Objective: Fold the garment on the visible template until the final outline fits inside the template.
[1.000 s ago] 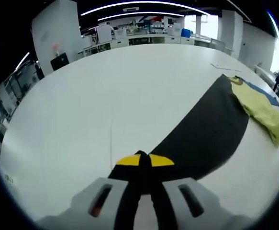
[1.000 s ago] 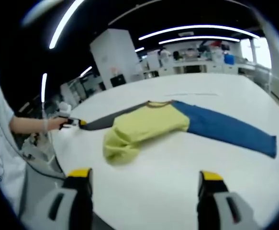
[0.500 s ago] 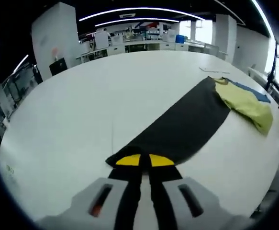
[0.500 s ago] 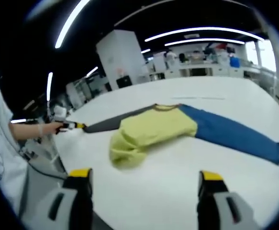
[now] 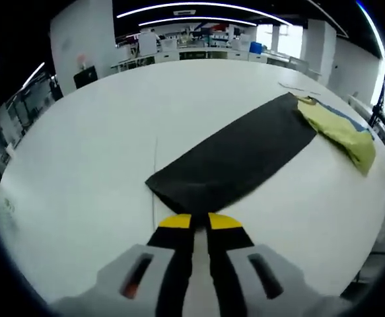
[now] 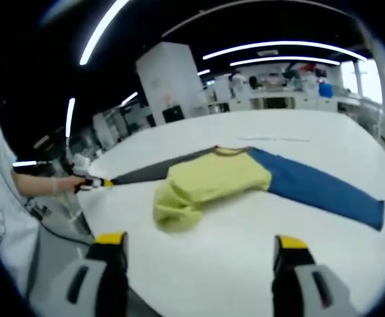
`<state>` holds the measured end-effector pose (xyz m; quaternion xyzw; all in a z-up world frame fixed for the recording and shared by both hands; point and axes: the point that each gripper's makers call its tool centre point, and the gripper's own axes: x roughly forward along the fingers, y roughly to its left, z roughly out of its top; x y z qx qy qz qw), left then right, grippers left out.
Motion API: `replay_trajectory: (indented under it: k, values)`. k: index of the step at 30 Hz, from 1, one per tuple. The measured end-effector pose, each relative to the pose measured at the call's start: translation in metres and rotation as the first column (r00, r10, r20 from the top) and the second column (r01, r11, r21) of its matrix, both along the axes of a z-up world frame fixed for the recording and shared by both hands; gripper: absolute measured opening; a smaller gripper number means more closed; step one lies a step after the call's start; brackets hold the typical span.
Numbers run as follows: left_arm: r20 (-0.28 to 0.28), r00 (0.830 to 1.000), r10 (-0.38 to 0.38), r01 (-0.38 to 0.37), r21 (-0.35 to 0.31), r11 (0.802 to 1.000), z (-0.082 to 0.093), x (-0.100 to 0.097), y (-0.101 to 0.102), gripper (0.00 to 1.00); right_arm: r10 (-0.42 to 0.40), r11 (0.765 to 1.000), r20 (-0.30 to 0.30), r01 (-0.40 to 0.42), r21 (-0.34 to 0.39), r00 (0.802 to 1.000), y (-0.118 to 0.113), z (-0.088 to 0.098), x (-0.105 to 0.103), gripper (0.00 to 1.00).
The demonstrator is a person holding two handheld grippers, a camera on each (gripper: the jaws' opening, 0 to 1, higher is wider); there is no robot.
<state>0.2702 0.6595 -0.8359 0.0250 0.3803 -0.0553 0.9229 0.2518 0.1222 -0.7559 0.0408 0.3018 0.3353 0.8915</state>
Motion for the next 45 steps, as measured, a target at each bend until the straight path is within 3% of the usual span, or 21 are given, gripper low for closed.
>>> replay_trajectory:
  k: [6, 8, 10, 13, 17, 20, 30, 33, 38, 45]
  values:
    - [0.009, 1.0, -0.014, 0.014, -0.038, 0.999, 0.004, -0.005, -0.006, 0.22, -0.011, 1.0, -0.002, 0.011, 0.003, 1.0, -0.002, 0.001, -0.003, 0.91]
    - [0.06, 0.994, -0.088, 0.09, -0.022, 0.996, 0.014, -0.004, -0.018, 0.28, -0.008, 1.0, -0.004, 0.008, 0.003, 1.0, -0.001, 0.001, -0.005, 0.91]
    - [0.056, 0.988, -0.146, 0.146, 0.012, 0.989, 0.019, -0.01, -0.026, 0.32, -0.004, 1.0, -0.005, 0.004, 0.005, 1.0, -0.001, 0.001, -0.005, 0.91]
    - [0.099, 0.972, -0.215, 0.216, -0.003, 0.976, 0.034, -0.01, -0.046, 0.4, 0.007, 1.0, -0.008, -0.007, 0.003, 1.0, -0.001, 0.001, -0.006, 0.91]
    - [0.155, 0.942, -0.298, 0.304, -0.014, 0.953, 0.062, -0.012, -0.078, 0.44, 0.031, 0.999, -0.008, -0.031, -0.006, 0.999, -0.002, 0.002, -0.007, 0.91]
    - [0.188, 0.915, -0.357, 0.363, 0.007, 0.932, 0.078, -0.011, -0.096, 0.45, 0.049, 0.999, -0.002, -0.049, -0.01, 0.999, -0.002, 0.006, -0.007, 0.91]
    - [0.233, 0.86, -0.454, 0.462, 0.024, 0.887, 0.12, -0.015, -0.159, 0.45, 0.12, 0.992, 0.037, -0.119, -0.05, 0.992, -0.011, 0.024, -0.006, 0.9]
    - [0.234, 0.834, -0.499, 0.504, 0.041, 0.863, 0.126, -0.018, -0.178, 0.45, 0.148, 0.988, 0.044, -0.146, -0.057, 0.988, -0.011, 0.029, -0.005, 0.9]
    - [0.231, 0.825, -0.515, 0.521, 0.041, 0.853, 0.129, -0.019, -0.198, 0.45, 0.198, 0.978, 0.053, -0.194, -0.072, 0.979, -0.015, 0.032, -0.004, 0.9]
    - [0.226, 0.789, -0.571, 0.573, 0.063, 0.817, 0.138, -0.023, -0.232, 0.46, 0.255, 0.963, 0.085, -0.246, -0.107, 0.963, -0.02, 0.036, -0.001, 0.89]
